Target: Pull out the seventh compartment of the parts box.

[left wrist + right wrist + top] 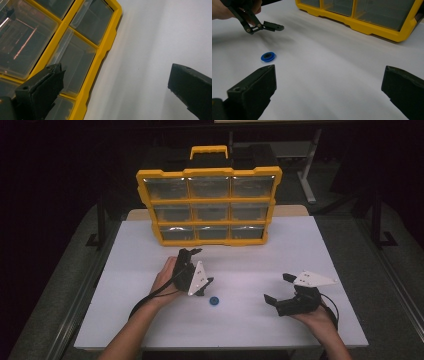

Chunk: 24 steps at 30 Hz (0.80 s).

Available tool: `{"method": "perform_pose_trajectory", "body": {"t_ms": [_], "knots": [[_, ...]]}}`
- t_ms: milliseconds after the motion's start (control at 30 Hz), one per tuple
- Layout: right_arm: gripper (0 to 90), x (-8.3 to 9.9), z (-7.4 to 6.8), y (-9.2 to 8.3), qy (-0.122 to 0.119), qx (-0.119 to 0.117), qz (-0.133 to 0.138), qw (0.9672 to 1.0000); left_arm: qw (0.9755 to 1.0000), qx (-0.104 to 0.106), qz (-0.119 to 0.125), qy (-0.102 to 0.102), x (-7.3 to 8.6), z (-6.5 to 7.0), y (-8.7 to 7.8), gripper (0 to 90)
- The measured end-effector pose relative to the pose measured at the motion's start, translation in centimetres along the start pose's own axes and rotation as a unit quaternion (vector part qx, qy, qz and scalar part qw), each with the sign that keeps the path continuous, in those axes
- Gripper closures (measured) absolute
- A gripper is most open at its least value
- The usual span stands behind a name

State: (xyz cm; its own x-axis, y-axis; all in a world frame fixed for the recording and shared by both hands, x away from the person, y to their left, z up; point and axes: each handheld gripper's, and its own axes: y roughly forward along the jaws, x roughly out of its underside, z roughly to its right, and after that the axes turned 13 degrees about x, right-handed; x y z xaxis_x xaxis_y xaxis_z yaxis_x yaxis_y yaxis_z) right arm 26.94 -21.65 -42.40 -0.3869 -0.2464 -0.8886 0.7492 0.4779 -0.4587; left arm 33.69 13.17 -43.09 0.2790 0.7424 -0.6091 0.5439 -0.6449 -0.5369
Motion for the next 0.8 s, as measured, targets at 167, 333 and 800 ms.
{"method": "perform_pose_trajectory", "body": {"t_ms": [167,333,800], "knots": [[0.0,0.0,0.01,0.0,0.0,0.0,0.0,1.0,0.9999,-0.003,-0.007,0.01,-0.01,0.1,0.05,0.2],[0.0,0.0,0.01,-0.01,0.001,0.0,0.0,1.0,0.9997,-0.008,-0.013,0.021,-0.04,0.18,0.08,0.2],[0.0,0.01,0.03,0.0,-0.001,0.0,0.0,1.0,0.9976,-0.019,-0.034,0.058,-0.18,0.43,0.11,0.2]]}}
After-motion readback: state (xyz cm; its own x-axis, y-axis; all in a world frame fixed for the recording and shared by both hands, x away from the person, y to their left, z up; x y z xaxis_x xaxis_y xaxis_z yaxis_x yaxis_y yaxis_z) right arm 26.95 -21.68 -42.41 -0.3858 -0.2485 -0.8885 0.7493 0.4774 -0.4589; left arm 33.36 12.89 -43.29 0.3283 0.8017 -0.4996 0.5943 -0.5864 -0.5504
